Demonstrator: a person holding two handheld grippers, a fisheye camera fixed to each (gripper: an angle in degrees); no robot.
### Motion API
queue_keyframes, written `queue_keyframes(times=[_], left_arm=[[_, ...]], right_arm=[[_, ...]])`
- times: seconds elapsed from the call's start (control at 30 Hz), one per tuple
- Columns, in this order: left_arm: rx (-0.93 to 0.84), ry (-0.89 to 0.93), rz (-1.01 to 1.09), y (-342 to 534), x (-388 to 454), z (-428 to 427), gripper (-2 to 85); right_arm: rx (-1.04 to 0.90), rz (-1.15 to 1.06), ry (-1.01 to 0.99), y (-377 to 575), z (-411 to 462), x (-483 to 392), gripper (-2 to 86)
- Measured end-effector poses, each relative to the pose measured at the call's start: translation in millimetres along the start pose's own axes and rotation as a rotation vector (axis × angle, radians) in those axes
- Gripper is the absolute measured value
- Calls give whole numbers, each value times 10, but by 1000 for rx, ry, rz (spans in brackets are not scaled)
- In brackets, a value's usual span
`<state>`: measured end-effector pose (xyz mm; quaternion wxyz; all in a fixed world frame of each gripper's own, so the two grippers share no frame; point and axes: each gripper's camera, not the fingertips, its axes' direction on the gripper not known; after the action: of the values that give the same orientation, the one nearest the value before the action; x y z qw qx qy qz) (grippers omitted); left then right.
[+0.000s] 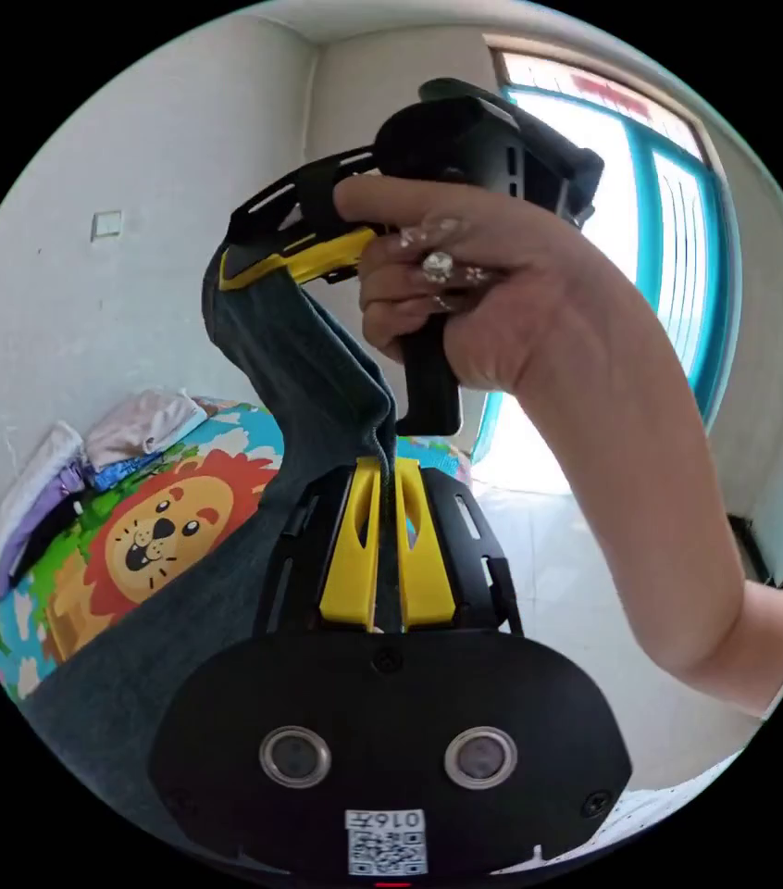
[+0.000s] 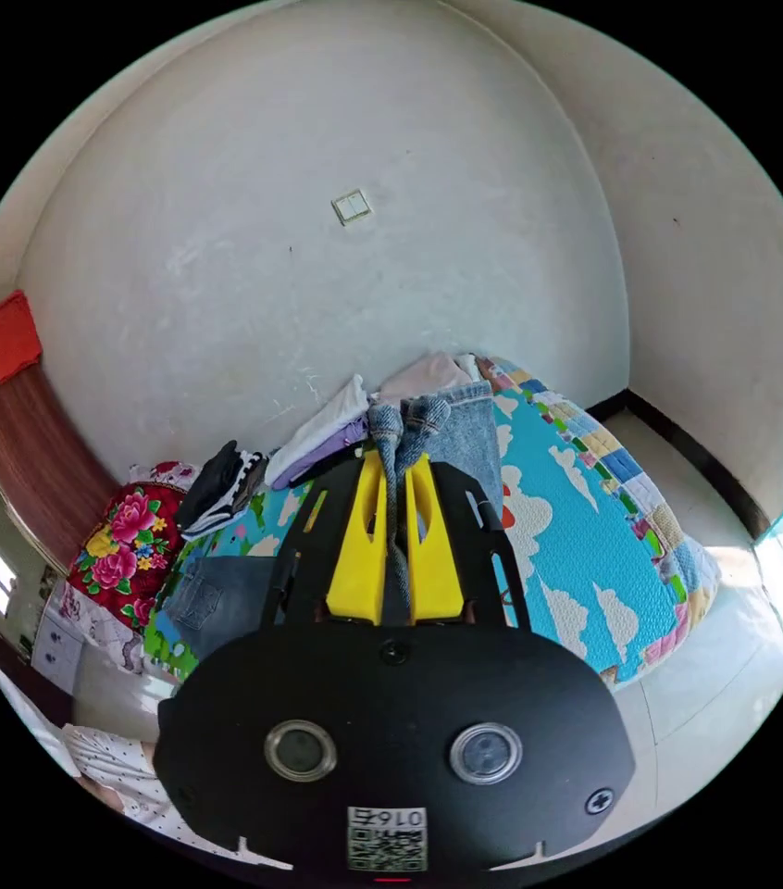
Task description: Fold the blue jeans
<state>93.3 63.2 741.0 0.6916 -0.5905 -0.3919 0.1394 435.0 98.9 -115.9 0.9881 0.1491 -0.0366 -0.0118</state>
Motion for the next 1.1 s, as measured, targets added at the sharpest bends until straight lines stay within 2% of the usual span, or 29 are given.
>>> queue_keyframes(times=[0.13, 0.3, 0.43, 0.5, 0.57, 0.6, 0.67, 0.7, 0.77, 0.8, 0.83, 0.87, 0.97, 1.1], left_arm=[[234, 19, -152, 604, -566, -781, -8], [533, -181, -270, 1746, -1389, -2294, -9], [660, -358, -396, 2708, -1979, -3268, -8], [673, -428, -563, 3520, -2478, -3753, -8], [654, -416, -746, 4251, -2909, -3989, -8], [638, -346, -918, 4794, -3210, -4084, -8], [626, -166, -1140, 5570, -3603, -4115, -8], [674, -57, -1195, 5982, -3756, -4123, -8], [722, 18, -1163, 6301, -3868, -4142, -8], [720, -18, -1138, 6397, -3882, -4182, -8], [726, -32, -1139, 6452, -3890, -4203, -8], [722, -42, -1140, 6541, -3917, -4225, -8], [672, -126, -1128, 6701, -3917, -4258, -7], [612, -167, -1124, 7027, -3971, -4305, 3]], right_arm=[[47, -247, 25, -274, -267, -1641, 15], [103, -458, -105, -494, -351, -3747, 15], [78, -633, -200, -437, 6, -5814, 15], [37, -704, -180, -238, 336, -6732, 15], [-53, -834, -61, 291, 960, -7909, 16], [-83, -877, -14, 473, 1151, -8182, 16], [-249, -1130, 197, 1391, 1965, -9102, 17], [-288, -1211, 245, 1650, 2138, -9269, 17], [-337, -1462, 421, 2526, 2530, -9712, 18], [-261, -1522, 516, 2679, 2549, -9801, 19], [-101, -1625, 688, 2859, 2523, -9963, 19], [-67, -1654, 721, 2879, 2476, -10080, 20], [-267, -1558, 490, 2613, 2311, -10265, 27], [-378, -1467, 302, 2405, 2200, -10356, 45]])
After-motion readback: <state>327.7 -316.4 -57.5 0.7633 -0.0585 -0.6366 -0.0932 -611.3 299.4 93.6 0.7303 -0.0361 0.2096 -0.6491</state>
